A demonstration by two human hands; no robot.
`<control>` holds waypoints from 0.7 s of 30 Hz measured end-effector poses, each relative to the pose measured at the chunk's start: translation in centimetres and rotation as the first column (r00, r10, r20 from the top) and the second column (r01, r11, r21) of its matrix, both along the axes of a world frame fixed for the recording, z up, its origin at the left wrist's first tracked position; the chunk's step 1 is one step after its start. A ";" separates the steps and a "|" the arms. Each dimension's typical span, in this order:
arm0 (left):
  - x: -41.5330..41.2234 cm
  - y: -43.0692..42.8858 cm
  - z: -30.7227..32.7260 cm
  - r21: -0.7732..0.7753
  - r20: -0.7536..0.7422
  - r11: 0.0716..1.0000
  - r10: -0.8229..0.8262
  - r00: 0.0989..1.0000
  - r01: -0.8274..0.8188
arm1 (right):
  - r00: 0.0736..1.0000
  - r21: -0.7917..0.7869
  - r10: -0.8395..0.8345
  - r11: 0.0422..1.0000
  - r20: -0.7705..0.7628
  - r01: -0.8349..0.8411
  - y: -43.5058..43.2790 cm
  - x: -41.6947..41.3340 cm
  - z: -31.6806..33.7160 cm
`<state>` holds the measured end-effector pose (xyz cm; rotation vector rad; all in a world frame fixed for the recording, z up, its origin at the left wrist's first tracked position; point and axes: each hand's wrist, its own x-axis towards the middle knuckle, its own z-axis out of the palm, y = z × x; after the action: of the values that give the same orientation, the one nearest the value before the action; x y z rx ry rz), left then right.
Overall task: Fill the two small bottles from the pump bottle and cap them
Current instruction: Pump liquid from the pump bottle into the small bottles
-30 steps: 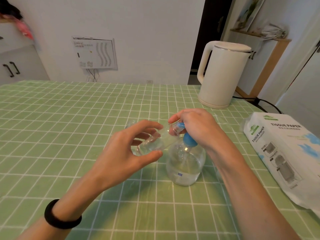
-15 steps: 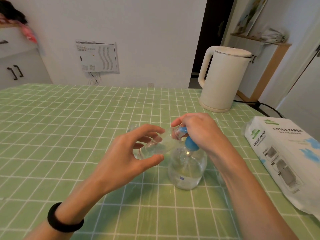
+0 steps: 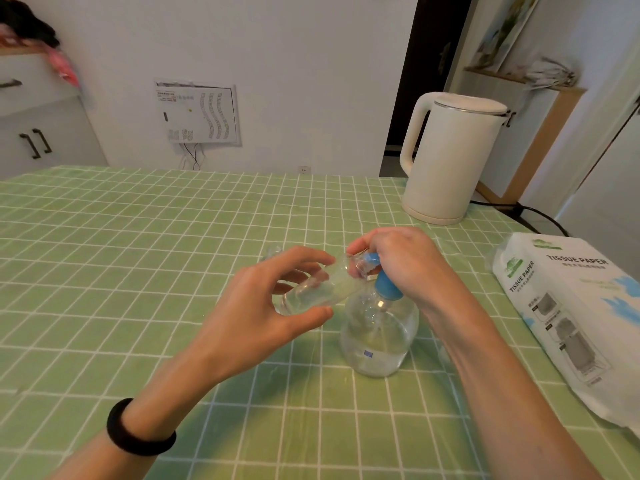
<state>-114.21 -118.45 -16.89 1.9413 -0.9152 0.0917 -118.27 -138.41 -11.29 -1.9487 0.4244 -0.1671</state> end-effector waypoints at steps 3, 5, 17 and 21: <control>0.0 -0.1 0.0 -0.002 -0.007 1.000 -0.004 1.000 0.004 | 1.000 -0.034 -0.002 0.999 0.021 0.003 -0.1 0.1 0.3; 0.1 -0.1 0.0 -0.004 -0.015 1.000 -0.002 1.000 0.002 | 1.000 -0.036 -0.004 0.999 0.009 0.004 -0.1 0.1 0.3; 0.0 -0.1 -0.2 0.005 -0.024 1.000 0.011 1.000 -0.011 | 1.000 -0.013 -0.020 1.000 -0.020 0.020 0.3 -0.4 0.2; -0.1 -0.2 0.0 -0.010 -0.029 1.000 0.007 1.000 -0.007 | 1.000 -0.051 -0.017 0.999 0.006 0.017 0.2 -0.2 0.6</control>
<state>-114.32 -118.60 -16.92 1.9317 -0.8869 0.0720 -118.51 -138.24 -10.65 -1.9951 0.4376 -0.1959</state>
